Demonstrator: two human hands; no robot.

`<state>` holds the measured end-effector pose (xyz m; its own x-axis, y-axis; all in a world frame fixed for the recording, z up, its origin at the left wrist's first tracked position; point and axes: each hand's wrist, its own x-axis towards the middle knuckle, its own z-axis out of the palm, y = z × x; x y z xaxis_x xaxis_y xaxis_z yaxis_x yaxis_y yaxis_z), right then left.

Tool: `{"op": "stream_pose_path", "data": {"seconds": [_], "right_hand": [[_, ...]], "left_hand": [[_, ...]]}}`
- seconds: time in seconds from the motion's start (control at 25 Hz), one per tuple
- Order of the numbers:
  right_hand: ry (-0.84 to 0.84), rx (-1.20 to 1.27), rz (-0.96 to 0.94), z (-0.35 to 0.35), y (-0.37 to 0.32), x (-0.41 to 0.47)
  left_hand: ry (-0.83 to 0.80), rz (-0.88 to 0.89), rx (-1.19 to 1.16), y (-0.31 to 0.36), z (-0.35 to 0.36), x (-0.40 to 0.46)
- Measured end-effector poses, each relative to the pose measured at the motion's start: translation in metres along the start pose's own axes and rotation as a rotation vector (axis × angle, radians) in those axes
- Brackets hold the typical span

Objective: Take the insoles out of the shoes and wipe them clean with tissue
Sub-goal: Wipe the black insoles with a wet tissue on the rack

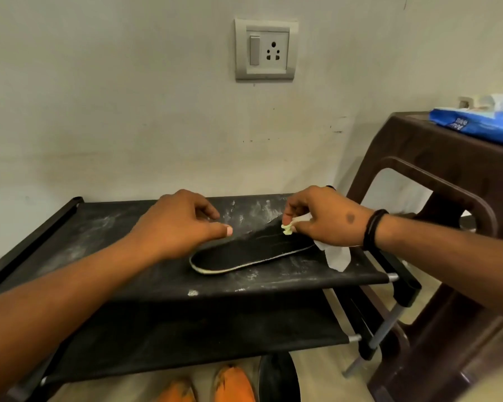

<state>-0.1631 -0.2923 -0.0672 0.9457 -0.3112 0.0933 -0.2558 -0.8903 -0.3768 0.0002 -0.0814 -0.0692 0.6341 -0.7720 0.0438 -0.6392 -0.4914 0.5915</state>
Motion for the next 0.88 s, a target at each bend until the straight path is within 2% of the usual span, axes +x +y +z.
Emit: {"op": "stream_pose_path", "data": {"seconds": [0.08, 0.16, 0.24, 0.36, 0.44, 0.56, 0.72, 0.88], "right_hand": [[-0.014, 0.000, -0.068, 0.007, -0.007, -0.002], [-0.027, -0.007, -0.098, 0.014, -0.014, -0.002], [-0.034, -0.023, -0.100, 0.019, -0.019, -0.002], [-0.022, -0.022, -0.113, 0.021, -0.024, 0.001], [0.059, -0.029, -0.100, 0.019, -0.026, 0.005], [0.172, -0.043, -0.003, 0.021, -0.027, 0.012], [-0.053, -0.009, -0.021, 0.041, -0.034, 0.007], [0.009, -0.156, 0.107, 0.035, -0.023, 0.015]], "left_hand": [[-0.012, 0.152, 0.120, 0.003, 0.006, -0.006], [-0.144, 0.190, 0.131, 0.003, 0.014, -0.009], [-0.199, 0.210, 0.218, 0.001, 0.024, -0.009], [-0.058, 0.177, 0.248, -0.002, 0.038, -0.010], [0.033, 0.141, 0.260, -0.003, 0.045, -0.012], [0.053, 0.146, 0.291, -0.004, 0.051, -0.014], [0.029, 0.150, 0.250, -0.006, 0.050, -0.015], [0.032, 0.161, 0.193, -0.008, 0.049, -0.014]]}}
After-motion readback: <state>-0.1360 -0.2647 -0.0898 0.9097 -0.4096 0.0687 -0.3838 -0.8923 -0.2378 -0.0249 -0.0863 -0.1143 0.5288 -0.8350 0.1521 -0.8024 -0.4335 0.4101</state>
